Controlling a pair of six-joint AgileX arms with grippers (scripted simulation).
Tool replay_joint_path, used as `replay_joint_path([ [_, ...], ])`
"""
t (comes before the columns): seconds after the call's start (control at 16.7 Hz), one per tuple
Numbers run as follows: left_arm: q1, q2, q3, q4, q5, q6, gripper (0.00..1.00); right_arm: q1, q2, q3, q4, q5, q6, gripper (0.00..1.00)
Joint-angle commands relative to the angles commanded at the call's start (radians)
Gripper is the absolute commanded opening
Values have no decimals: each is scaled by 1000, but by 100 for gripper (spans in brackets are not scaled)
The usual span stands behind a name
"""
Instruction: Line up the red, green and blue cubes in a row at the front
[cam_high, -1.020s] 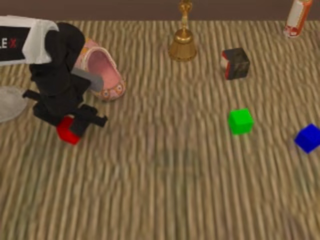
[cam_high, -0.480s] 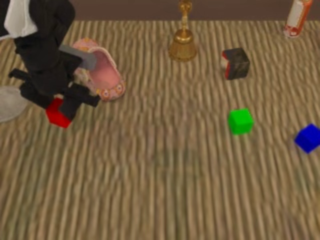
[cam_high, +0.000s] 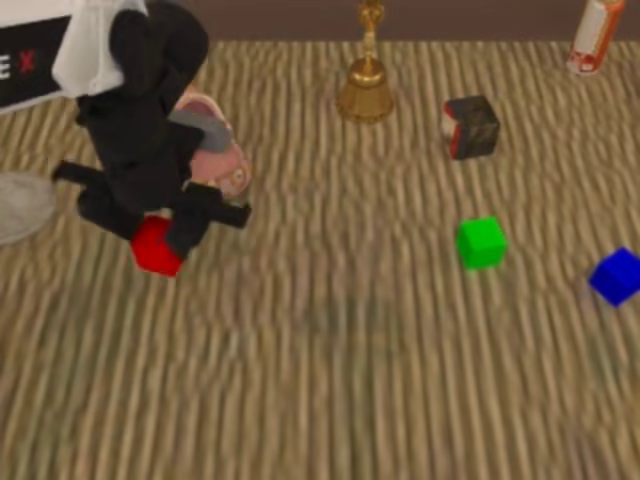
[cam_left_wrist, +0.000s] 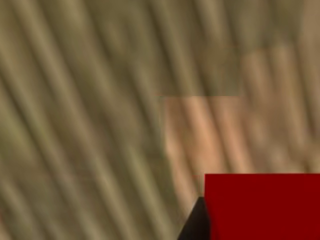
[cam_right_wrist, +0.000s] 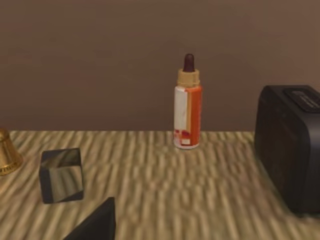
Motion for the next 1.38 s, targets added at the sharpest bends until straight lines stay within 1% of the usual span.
replay_joint_path([
  [0.12, -72, -42, -47, 0, -4, -137, 0, 0, 0, 0, 0, 0, 0, 100],
  [0.42, -270, -155, -175, -3, -15, -525, 0, 0, 0, 0, 0, 0, 0, 100],
  [0.54, -336, -199, -220, 1, -20, -645, 0, 0, 0, 0, 0, 0, 0, 100],
  [0.66, -385, -237, -253, 7, -24, -723, 0, 0, 0, 0, 0, 0, 0, 100],
  [0.78, -409, -256, -270, 11, -26, -757, 0, 0, 0, 0, 0, 0, 0, 100],
  [1.08, -406, -252, -270, 13, -26, -756, 0, 0, 0, 0, 0, 0, 0, 100],
  [1.2, -406, -241, -294, 51, -26, -755, 0, 0, 0, 0, 0, 0, 0, 100],
  [1.38, -405, -202, -362, 163, -26, -756, 0, 0, 0, 0, 0, 0, 0, 100],
])
